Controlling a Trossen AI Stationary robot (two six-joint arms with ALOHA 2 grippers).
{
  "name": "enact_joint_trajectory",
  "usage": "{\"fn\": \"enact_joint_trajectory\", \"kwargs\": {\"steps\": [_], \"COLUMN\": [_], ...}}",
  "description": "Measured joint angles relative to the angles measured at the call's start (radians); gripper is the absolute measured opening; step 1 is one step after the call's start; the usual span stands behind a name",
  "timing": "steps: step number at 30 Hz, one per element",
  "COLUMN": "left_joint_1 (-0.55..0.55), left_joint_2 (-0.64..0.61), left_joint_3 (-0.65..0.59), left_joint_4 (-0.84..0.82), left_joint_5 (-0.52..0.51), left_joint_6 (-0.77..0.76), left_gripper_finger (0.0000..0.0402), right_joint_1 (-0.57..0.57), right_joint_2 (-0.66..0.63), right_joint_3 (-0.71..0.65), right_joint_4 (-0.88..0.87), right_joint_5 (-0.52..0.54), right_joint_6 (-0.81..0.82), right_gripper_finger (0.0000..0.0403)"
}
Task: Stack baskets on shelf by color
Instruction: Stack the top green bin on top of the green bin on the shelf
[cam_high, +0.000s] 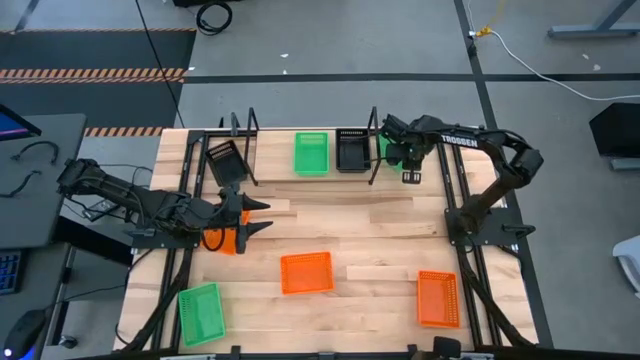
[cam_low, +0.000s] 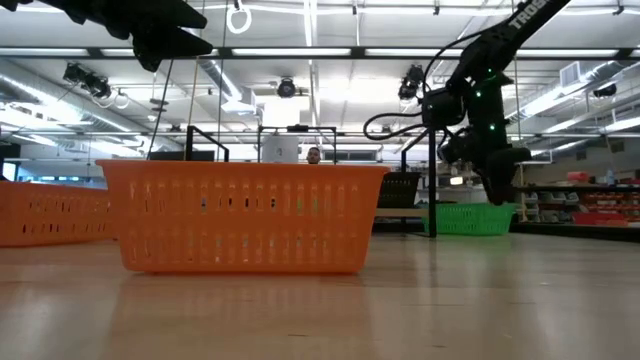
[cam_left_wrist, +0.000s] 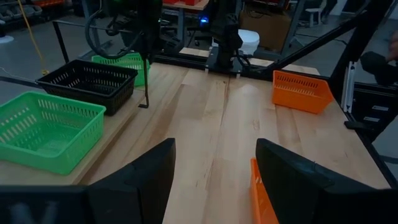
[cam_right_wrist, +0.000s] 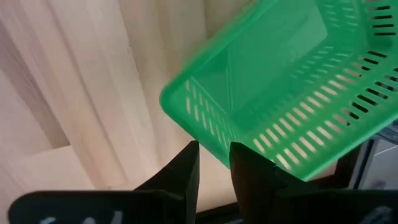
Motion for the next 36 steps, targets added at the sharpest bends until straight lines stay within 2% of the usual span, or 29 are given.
{"fn": "enact_joint_trajectory", "kwargs": {"steps": [8, 14, 17, 20, 23, 30, 36], "left_joint_1": [0.000, 0.000, 0.000, 0.000, 0.000, 0.000, 0.000], "left_joint_2": [0.000, 0.000, 0.000, 0.000, 0.000, 0.000, 0.000], "left_joint_3": [0.000, 0.000, 0.000, 0.000, 0.000, 0.000, 0.000], "left_joint_4": [0.000, 0.000, 0.000, 0.000, 0.000, 0.000, 0.000], "left_joint_5": [0.000, 0.000, 0.000, 0.000, 0.000, 0.000, 0.000], "left_joint_6": [0.000, 0.000, 0.000, 0.001, 0.001, 0.002, 0.001], "left_gripper_finger": [0.0231, 0.0231, 0.0231, 0.0231, 0.0231, 0.0231, 0.0231], "right_joint_1": [0.000, 0.000, 0.001, 0.001, 0.003, 0.016, 0.036], "right_joint_2": [0.002, 0.001, 0.001, 0.001, 0.000, -0.022, -0.143], "right_joint_3": [-0.074, -0.104, -0.105, -0.105, -0.104, -0.048, 0.037], "right_joint_4": [0.066, 0.098, 0.091, 0.081, 0.063, -0.065, -0.105], "right_joint_5": [-0.019, -0.016, -0.018, -0.041, -0.055, -0.053, -0.023], "right_joint_6": [-0.032, 0.042, 0.109, 0.150, 0.179, 0.271, 0.321], "right_gripper_finger": [0.0092, 0.0082, 0.0060, 0.0019, 0.0012, 0.0008, 0.0009]}}
